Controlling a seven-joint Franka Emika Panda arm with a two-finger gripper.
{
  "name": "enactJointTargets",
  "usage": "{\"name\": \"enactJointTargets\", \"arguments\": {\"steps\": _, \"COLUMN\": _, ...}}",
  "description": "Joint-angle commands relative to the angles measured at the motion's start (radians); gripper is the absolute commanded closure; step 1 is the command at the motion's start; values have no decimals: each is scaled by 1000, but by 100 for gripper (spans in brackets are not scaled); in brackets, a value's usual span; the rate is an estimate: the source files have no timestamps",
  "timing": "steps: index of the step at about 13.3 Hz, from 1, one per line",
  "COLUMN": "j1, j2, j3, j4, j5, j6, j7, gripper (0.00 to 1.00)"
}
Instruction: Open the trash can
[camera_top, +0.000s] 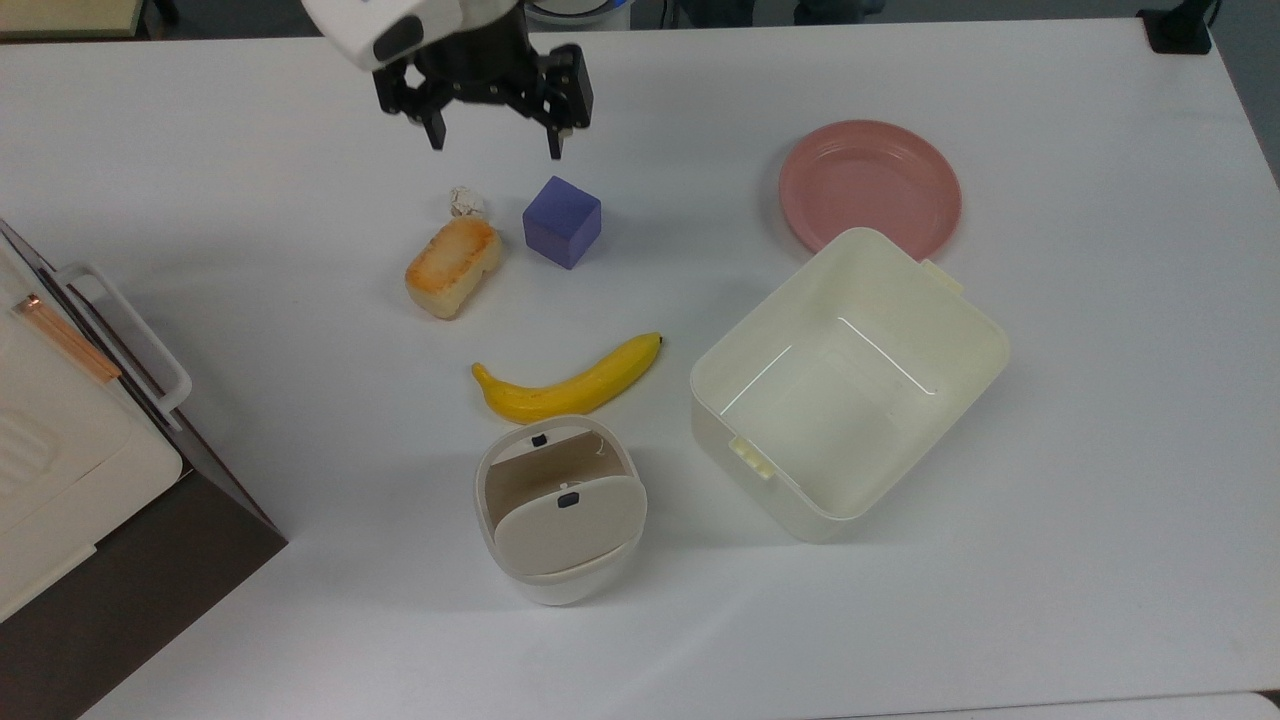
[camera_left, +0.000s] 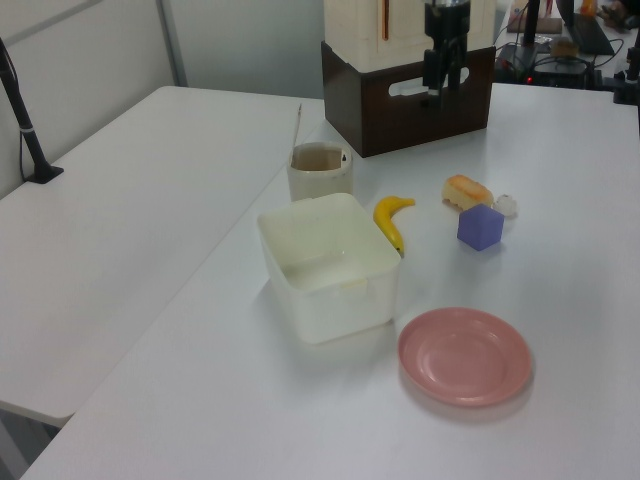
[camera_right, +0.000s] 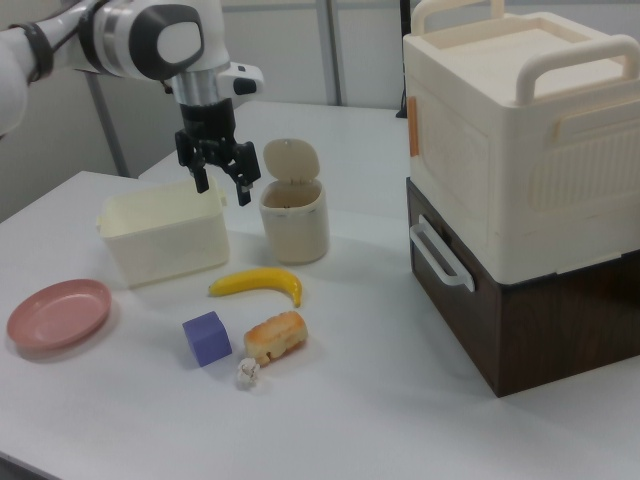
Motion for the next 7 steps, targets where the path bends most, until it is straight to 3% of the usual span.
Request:
{"name": "enactJointTargets", "arguments": {"steps": 1, "j1": 8, "j2": -133, "j3": -7, "j4": -126, "j5": -21, "j6": -6, "j7": -5, "gripper": 0}}
{"name": "enactJointTargets", "arguments": {"steps": 7, "j1": 8, "j2": -157, "j3": -7, "j4": -148, "j5": -27, "j6": -6, "j7": -5, "gripper": 0}}
